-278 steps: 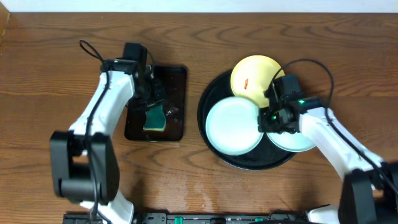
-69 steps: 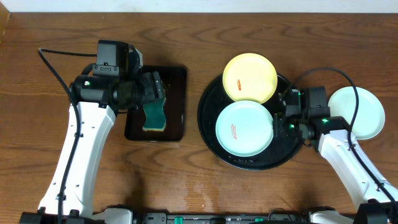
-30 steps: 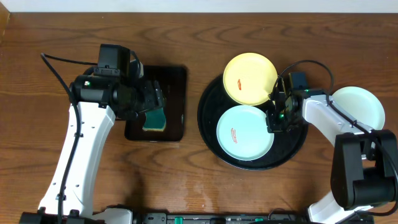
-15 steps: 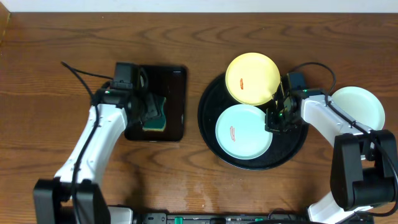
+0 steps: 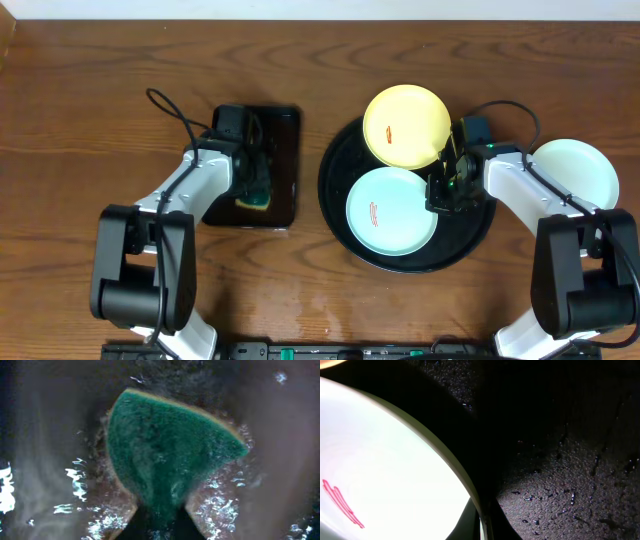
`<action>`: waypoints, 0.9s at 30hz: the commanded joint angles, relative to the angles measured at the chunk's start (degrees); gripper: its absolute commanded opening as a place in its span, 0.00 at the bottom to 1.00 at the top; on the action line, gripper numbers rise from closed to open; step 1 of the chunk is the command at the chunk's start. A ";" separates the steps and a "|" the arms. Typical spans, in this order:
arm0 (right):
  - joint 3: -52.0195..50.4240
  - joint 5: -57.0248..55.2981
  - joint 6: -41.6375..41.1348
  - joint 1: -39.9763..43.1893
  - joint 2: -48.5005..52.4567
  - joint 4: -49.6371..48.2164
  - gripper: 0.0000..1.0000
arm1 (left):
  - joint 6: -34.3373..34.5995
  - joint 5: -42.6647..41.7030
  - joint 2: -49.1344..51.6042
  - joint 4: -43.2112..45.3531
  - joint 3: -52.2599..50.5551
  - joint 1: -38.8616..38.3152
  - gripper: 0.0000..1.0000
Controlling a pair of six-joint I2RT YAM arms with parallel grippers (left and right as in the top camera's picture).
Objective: Clean dirty plates on tray and stack at the side
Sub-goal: 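Scrub the second mint plate with the sponge held in the left gripper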
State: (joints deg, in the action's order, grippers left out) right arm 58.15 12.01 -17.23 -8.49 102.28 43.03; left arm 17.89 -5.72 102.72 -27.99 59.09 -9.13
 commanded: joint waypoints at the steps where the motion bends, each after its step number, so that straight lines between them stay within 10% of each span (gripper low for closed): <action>1: 0.20 -4.02 -2.21 -0.24 0.31 -0.33 0.01 | -0.26 -0.66 2.91 -0.90 -0.74 -0.98 0.08; 16: 0.20 -3.32 2.16 -0.24 0.31 -0.35 0.01 | -0.31 -3.78 -9.01 -19.21 13.09 -3.08 0.07; 27: 0.20 -1.81 2.58 -0.24 0.33 -0.48 0.01 | 9.60 -11.63 -8.24 -8.00 12.98 -22.51 0.08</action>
State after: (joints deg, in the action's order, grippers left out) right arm 58.15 12.23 -13.39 -8.49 102.28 43.03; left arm 22.35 -15.14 91.64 -37.76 71.61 -27.83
